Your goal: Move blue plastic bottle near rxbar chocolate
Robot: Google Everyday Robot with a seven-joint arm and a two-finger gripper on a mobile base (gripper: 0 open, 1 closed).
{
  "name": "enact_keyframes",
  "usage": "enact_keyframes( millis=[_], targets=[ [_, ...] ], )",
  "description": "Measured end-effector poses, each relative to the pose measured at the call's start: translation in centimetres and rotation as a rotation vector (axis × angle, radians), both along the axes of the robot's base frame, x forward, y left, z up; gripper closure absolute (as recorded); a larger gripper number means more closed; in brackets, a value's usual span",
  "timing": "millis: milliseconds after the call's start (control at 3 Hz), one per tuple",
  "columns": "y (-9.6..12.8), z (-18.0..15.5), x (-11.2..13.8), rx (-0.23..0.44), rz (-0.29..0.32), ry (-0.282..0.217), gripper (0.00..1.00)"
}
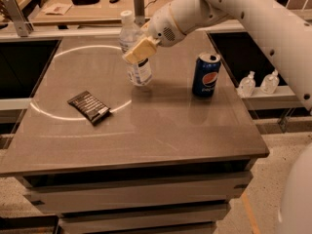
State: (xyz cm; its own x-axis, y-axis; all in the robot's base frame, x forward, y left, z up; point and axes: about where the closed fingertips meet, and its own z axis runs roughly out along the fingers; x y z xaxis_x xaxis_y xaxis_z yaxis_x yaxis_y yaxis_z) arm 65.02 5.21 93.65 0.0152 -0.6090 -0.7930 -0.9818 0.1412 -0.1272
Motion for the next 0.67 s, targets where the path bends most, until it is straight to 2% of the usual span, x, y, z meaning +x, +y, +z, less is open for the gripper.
enact_keyframes(
  millis=[667],
  targets=[
    [2.6, -1.4, -3.4, 0.025, 0.042, 0.065, 1.0]
  ],
)
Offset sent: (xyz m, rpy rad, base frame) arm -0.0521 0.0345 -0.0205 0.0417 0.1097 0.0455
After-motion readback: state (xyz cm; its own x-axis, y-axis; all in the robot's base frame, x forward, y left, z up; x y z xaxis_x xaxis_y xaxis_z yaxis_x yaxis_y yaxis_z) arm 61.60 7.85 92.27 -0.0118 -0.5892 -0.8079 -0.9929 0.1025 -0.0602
